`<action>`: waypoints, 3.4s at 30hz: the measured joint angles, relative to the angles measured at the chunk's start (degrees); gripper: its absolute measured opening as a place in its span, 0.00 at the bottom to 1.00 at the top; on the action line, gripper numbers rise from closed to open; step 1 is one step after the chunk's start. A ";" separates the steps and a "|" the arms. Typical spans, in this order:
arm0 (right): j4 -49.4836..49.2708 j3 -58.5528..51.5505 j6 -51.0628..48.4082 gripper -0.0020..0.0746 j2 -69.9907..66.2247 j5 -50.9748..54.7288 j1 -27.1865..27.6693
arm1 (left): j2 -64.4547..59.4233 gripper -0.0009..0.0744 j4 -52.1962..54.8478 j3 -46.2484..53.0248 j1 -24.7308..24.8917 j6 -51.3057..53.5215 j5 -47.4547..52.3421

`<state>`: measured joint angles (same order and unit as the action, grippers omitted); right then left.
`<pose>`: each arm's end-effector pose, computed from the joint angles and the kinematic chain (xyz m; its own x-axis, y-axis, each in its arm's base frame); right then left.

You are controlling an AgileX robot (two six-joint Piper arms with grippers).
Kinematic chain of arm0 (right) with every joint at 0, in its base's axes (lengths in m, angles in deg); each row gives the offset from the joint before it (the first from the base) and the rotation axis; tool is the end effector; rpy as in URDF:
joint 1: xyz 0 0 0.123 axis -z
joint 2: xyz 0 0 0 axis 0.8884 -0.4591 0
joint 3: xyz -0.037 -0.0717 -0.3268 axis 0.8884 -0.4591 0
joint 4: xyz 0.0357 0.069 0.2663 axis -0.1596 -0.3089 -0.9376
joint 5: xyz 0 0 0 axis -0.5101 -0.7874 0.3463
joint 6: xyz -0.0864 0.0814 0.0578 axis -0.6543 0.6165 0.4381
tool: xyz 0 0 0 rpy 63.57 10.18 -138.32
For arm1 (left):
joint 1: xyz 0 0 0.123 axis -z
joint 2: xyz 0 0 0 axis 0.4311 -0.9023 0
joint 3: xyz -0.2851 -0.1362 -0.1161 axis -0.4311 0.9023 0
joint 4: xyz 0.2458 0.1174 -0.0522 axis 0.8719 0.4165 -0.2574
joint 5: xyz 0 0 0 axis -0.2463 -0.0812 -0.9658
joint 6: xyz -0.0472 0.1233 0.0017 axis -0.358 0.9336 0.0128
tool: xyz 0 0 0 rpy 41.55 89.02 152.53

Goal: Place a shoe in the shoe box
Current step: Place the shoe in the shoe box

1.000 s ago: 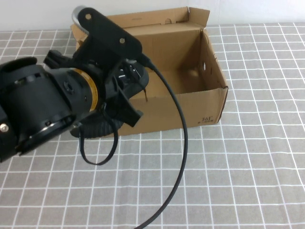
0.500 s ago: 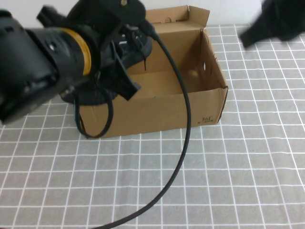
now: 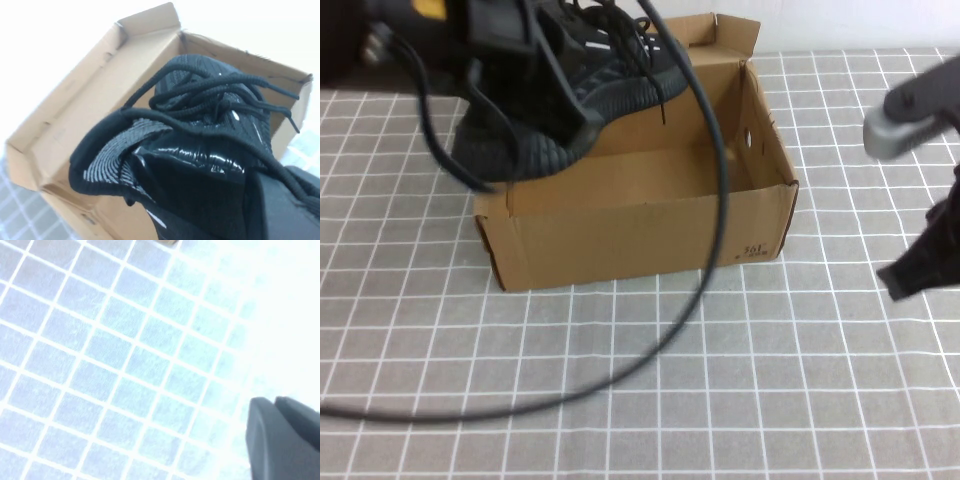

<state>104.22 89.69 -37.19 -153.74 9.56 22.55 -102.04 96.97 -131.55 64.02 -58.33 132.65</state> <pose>0.2240 0.1346 0.3866 -0.7705 -0.3944 -0.5008 -0.3530 0.9182 -0.1799 0.2647 -0.1916 0.4755 -0.1640 0.6344 -0.7554 0.6634 0.6377 0.3914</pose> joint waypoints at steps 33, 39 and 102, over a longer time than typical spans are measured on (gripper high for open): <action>-4.05 -2.21 0.02 0.01 0.55 -4.08 0.00 | -26.67 0.03 -54.79 -30.27 -31.78 49.34 25.64; -5.47 -2.21 0.02 0.01 0.55 -5.46 0.00 | -21.78 0.03 -53.05 -26.42 -29.63 51.40 25.40; 3.17 -4.49 4.64 0.01 0.55 -6.76 0.13 | -40.68 0.03 -65.91 -24.39 -31.41 88.93 23.48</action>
<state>107.39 85.19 -32.55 -153.19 2.80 22.68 -142.72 31.06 -155.94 32.62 30.60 156.13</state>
